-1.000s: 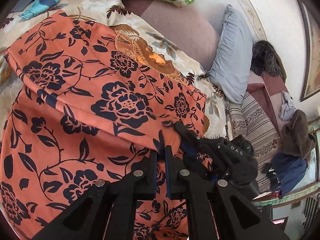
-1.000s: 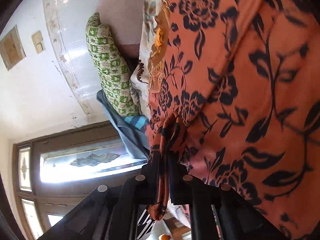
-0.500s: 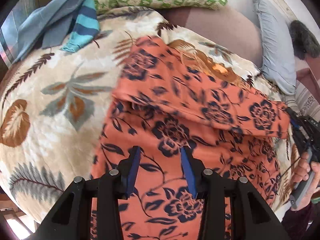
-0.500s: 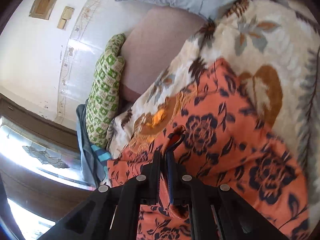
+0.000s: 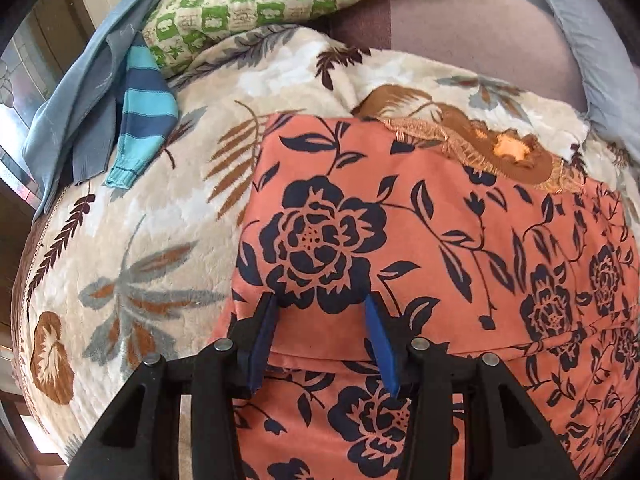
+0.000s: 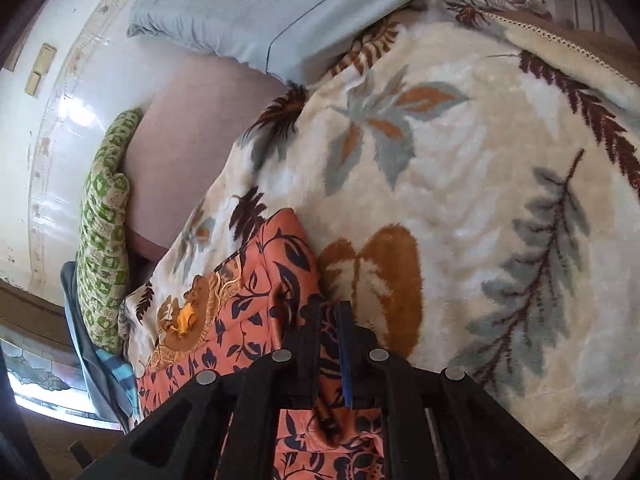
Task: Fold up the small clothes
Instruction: 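Fold the held sleeve across the blouse body with the left gripper, then release the sleeve and raise both grippers above the blouse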
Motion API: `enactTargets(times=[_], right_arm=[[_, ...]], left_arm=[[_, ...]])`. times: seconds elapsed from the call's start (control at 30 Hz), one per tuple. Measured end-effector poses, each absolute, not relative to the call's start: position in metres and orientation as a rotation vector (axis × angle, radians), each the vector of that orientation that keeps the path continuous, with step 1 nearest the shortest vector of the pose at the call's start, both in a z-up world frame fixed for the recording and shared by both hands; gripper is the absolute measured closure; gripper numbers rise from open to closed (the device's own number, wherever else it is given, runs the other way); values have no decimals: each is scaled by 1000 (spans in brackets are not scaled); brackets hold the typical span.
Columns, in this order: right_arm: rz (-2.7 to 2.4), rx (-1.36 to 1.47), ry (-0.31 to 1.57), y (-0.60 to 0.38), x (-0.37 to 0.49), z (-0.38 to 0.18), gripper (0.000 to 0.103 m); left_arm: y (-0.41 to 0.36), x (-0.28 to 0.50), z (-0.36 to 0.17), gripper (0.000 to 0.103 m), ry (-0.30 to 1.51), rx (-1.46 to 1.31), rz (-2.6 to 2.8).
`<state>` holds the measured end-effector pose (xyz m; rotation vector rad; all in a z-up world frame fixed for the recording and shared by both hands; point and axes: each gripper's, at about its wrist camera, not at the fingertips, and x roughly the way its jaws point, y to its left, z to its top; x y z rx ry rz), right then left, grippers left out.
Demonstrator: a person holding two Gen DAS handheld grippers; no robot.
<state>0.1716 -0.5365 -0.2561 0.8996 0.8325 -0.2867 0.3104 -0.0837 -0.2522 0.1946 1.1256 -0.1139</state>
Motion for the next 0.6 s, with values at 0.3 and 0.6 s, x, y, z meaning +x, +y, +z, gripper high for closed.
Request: enactTargets(times=[0.3,0.6], right_arm=[[-196,670,1021,-465,210,-294,94],[-189,165,844,-381,149,-177,94]], left_arm=[[-88,302,-249,54,1127,258,-124],[-82,195,-160,42,892,240,-226]])
